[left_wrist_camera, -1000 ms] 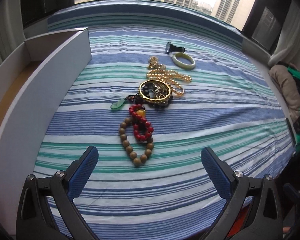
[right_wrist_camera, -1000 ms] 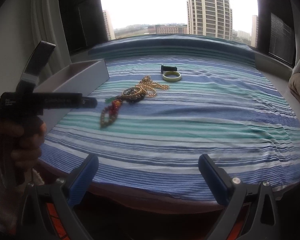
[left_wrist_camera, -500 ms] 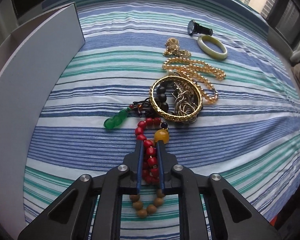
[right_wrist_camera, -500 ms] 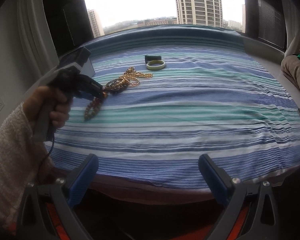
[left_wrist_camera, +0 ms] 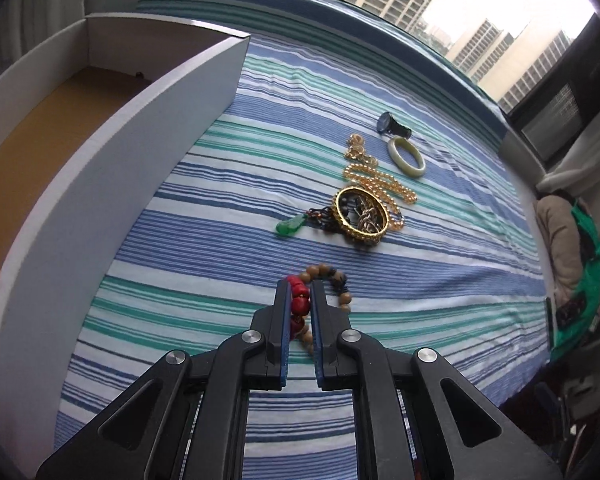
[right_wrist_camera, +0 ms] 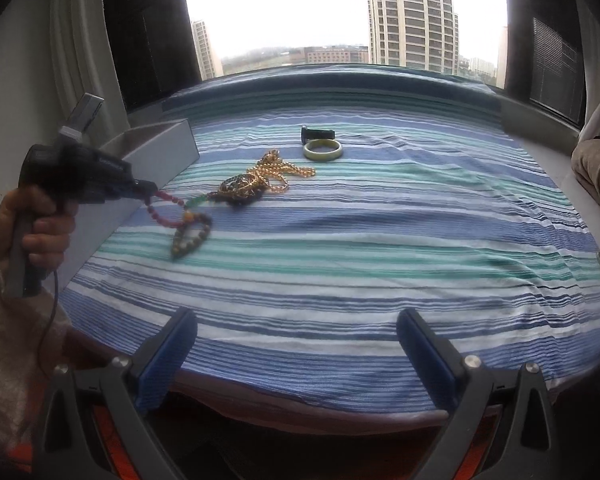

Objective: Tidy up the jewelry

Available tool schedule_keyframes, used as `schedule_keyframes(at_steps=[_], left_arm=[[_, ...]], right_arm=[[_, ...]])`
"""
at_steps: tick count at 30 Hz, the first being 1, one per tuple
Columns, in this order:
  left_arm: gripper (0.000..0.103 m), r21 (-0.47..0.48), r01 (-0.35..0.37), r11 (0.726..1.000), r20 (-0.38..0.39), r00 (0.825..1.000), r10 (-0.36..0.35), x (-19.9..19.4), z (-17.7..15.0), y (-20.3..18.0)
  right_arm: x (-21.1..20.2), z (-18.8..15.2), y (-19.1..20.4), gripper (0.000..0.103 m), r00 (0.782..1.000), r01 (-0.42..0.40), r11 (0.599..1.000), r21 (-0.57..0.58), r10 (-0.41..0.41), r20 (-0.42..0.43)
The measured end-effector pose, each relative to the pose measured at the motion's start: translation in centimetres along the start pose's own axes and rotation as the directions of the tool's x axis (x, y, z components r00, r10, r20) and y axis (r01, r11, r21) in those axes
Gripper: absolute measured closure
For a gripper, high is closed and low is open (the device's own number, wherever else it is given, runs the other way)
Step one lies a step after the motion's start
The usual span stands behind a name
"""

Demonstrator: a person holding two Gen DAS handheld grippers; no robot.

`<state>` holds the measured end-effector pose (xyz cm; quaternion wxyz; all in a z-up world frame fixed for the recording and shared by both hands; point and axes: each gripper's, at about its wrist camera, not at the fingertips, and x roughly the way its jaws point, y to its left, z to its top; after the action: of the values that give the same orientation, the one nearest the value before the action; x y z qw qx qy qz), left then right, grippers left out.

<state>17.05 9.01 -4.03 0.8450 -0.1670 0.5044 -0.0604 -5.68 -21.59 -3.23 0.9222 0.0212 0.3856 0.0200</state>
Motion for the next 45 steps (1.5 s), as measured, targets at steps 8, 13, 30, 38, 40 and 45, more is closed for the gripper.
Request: schedule_keyframes(at_steps=[8,13,30,38,40,45], left_arm=[[0.095,-0.058,-0.050,0.997,0.014,0.999,0.051,-2.3,-2.5,4.2],[0.095,-0.089,-0.048,0.995,0.014,0.999,0.049,-3.2,-3.2,5.5],[0.096,-0.061,0.000,0.998,0.139,0.990,0.008,-10.4,-2.1,4.2],[0.096,-0.115,-0.128,0.985,0.333,0.929,0.160,-19.5,-0.2,7.1],[0.096,-0.155,-0.183,0.971,0.337,0.914,0.226,-19.9,0.0,8.9],[0.096,-0.265,-0.304,0.915,0.280,0.884,0.374,-17.7,-0.5,14.2]], right_arm=[[9.8,7.3,1.8,0.005,0.962,-0.209,0.977,-0.034,0.199,-0.189],[20.6,10.7,4.2,0.051,0.816,-0.364,0.905,0.220,0.424,-0.393],[19.4,14.2,13.2,0.089,0.897,-0.305,0.935,-0.181,0.218,-0.385],[10.0,22.1,19.9,0.089,0.887,-0.451,0.856,-0.251,0.400,-0.232],[9.3,23.5,22.3,0.089,0.868,-0.492,0.829,-0.265,0.443,-0.224],[10.8,24.5,29.2,0.089,0.810,-0.585,0.762,-0.279,0.530,-0.252]])
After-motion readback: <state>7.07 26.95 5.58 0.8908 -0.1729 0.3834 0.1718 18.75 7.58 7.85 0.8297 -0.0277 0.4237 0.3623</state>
